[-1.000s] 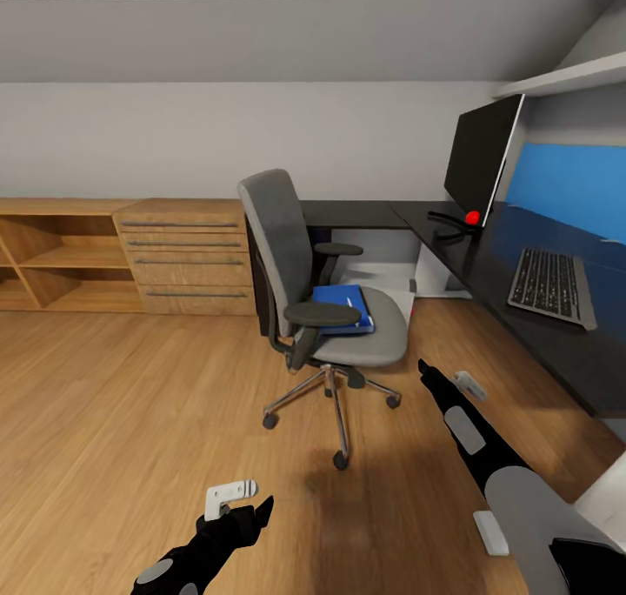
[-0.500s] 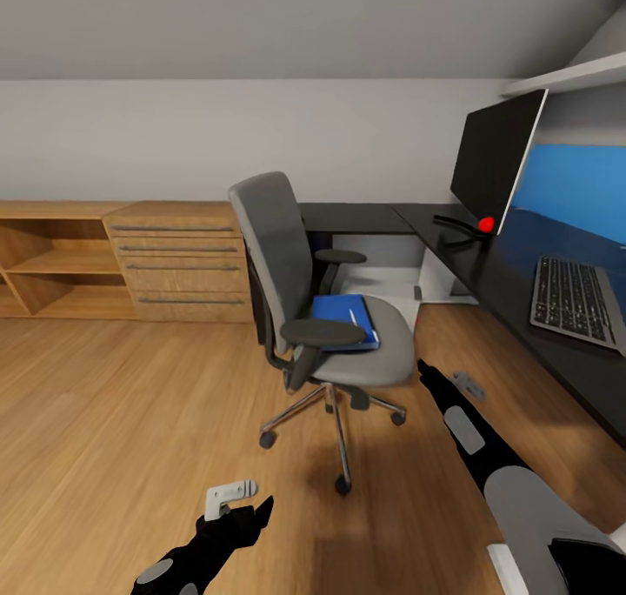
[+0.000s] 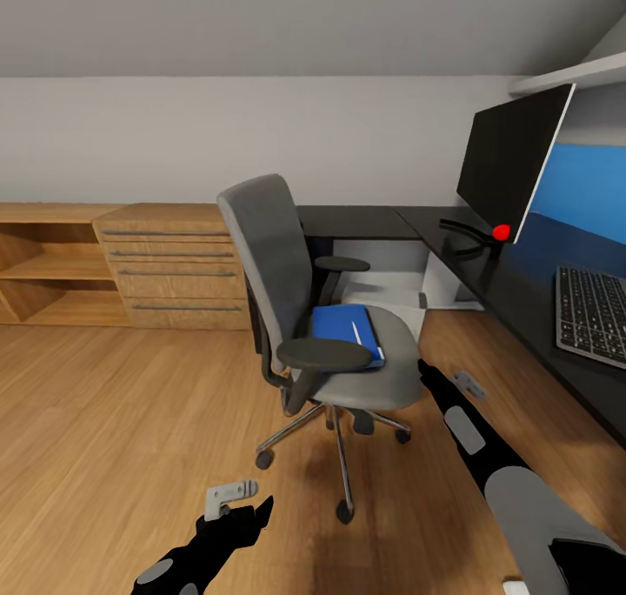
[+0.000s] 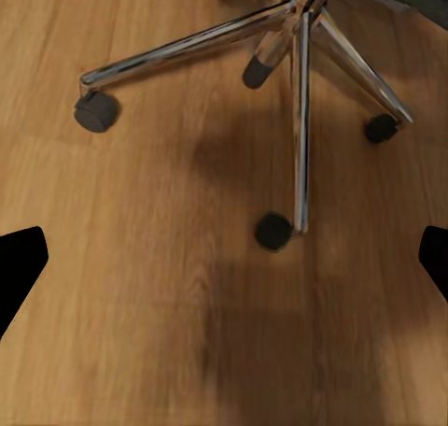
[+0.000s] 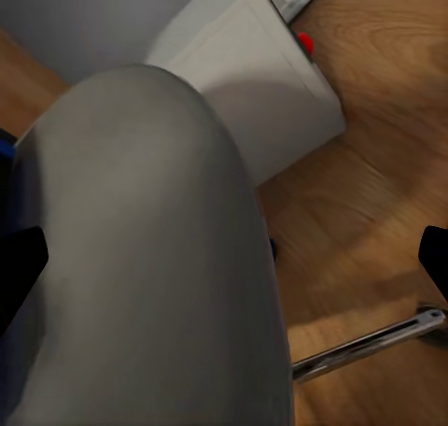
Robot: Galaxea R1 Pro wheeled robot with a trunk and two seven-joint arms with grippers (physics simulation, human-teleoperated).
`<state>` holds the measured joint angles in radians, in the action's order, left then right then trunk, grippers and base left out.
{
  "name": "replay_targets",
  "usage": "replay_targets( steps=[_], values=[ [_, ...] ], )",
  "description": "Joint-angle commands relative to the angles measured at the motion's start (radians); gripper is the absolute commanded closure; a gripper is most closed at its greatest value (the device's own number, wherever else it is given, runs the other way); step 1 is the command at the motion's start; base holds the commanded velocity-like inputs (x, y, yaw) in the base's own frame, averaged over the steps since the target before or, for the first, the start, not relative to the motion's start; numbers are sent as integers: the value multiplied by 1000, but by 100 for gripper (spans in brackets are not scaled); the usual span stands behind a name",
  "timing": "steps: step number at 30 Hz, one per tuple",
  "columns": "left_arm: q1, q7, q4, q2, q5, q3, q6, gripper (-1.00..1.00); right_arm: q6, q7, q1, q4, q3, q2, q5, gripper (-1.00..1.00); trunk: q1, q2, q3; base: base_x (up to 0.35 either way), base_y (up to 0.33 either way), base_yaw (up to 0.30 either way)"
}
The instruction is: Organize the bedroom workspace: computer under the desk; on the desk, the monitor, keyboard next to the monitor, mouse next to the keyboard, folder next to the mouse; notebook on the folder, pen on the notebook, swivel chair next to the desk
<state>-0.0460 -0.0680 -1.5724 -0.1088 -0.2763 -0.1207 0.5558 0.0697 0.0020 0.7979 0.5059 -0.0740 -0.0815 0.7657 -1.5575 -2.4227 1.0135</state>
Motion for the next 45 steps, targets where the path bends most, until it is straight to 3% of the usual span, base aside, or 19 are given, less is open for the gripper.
replay_targets(
  steps=[1, 26, 45],
  values=[
    [0, -7, -1, 0, -10, 0, 4, -100, 3, 0, 0, 0, 2, 0, 11, -100, 0, 0, 1, 239, 0, 0],
    [0, -7, -1, 0, -11, 0, 4, -100, 4, -2, 0, -4, 2, 3, 9, -100, 0, 0, 1, 97, 0, 9],
    [0, -9, 0, -2, -9, 0, 4, -100, 5, 1, 0, -4, 2, 3, 9, -100, 0, 0, 1, 0, 0, 258]
  ],
)
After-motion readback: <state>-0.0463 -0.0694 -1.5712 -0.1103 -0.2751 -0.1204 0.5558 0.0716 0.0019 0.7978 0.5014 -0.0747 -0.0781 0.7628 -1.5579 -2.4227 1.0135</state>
